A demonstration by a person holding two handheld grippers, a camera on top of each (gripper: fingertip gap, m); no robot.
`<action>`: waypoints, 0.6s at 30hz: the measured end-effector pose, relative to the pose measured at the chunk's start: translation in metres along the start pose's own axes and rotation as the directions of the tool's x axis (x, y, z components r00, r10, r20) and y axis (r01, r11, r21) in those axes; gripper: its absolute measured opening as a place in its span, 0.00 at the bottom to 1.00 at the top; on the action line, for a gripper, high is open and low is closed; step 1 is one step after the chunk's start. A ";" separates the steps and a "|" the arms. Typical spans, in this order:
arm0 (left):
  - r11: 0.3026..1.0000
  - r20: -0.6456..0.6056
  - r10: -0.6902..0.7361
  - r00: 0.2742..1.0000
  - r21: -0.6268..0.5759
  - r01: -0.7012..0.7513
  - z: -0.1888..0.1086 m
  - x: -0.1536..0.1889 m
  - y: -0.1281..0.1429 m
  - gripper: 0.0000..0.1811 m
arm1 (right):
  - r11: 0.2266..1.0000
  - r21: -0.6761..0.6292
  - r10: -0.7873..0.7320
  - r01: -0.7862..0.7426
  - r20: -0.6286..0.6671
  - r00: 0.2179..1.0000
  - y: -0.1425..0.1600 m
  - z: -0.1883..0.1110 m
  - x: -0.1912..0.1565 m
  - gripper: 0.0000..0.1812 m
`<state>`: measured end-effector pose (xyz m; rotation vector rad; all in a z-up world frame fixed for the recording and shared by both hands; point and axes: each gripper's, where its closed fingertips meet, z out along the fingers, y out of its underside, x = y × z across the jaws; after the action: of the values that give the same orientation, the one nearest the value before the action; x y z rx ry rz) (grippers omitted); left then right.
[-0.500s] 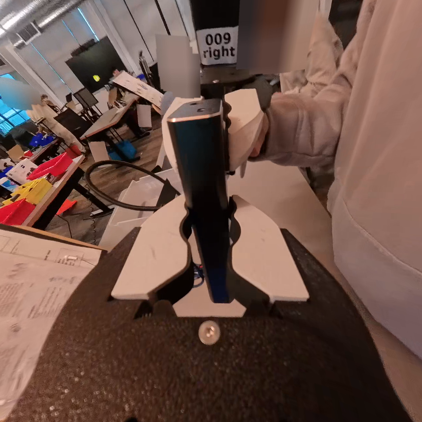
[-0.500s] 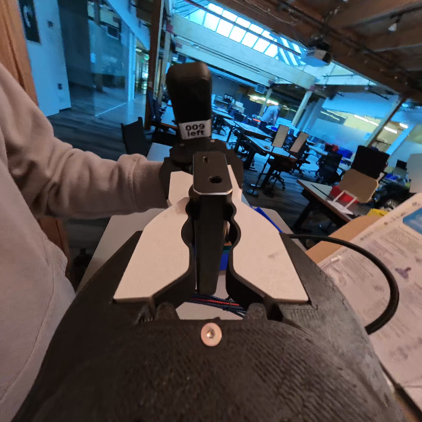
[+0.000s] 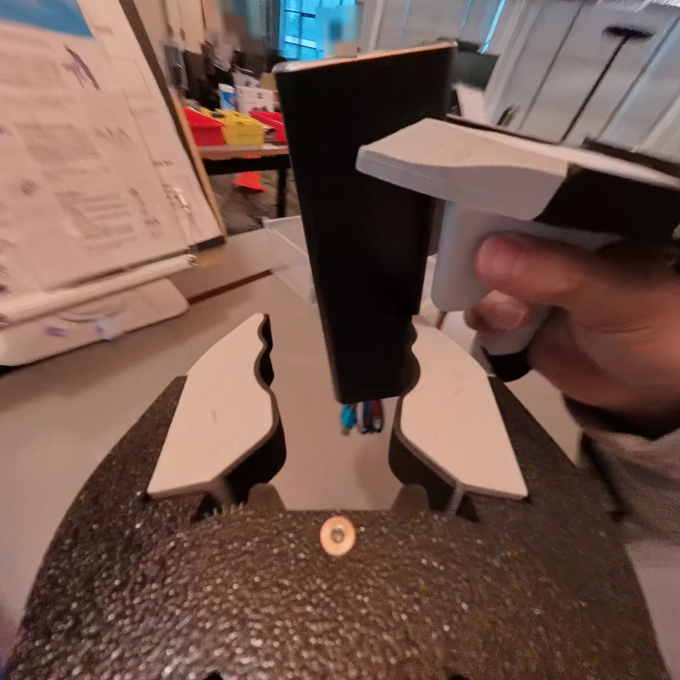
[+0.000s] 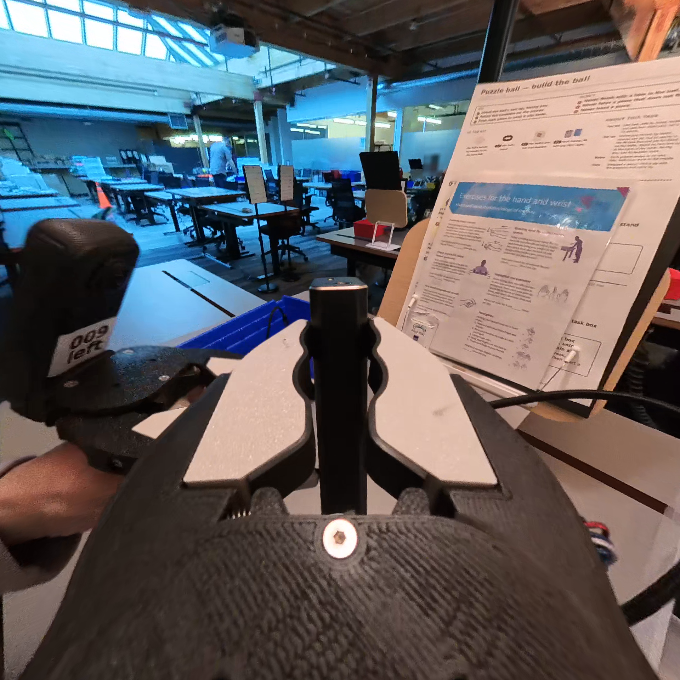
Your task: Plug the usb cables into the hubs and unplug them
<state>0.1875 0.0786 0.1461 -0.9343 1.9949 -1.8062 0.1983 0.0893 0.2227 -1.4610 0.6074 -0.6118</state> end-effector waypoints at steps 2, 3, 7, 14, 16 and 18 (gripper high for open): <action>0.998 -0.072 -0.063 0.995 -0.021 0.062 0.002 0.006 0.004 0.35 | 1.000 0.006 0.007 -0.007 -0.004 1.000 0.003 0.000 -0.001 0.15; 0.996 -0.097 -0.082 0.992 -0.039 0.078 0.002 0.008 0.007 0.35 | 1.000 0.002 -0.002 0.002 0.007 1.000 0.005 0.001 -0.003 0.15; 0.991 -0.153 -0.120 0.981 -0.082 0.108 0.003 0.015 0.014 0.30 | 1.000 -0.016 -0.022 0.023 0.007 1.000 0.011 0.000 -0.007 0.15; 0.987 -0.206 -0.131 0.970 -0.124 0.107 -0.001 0.019 0.015 0.34 | 1.000 -0.019 -0.012 0.012 0.007 1.000 0.013 -0.001 -0.004 0.15; 0.985 -0.195 -0.113 0.974 -0.152 0.083 0.001 0.020 0.018 0.43 | 0.999 -0.023 -0.030 0.030 0.000 1.000 0.014 0.000 -0.004 0.15; 0.981 -0.118 -0.050 0.992 -0.192 0.027 0.007 0.017 0.026 0.43 | 0.999 -0.039 -0.028 0.029 0.012 1.000 0.016 0.002 -0.009 0.15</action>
<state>0.1722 0.0628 0.1229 -0.9428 2.2730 -1.7556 0.1936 0.0974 0.2070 -1.5112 0.5937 -0.6167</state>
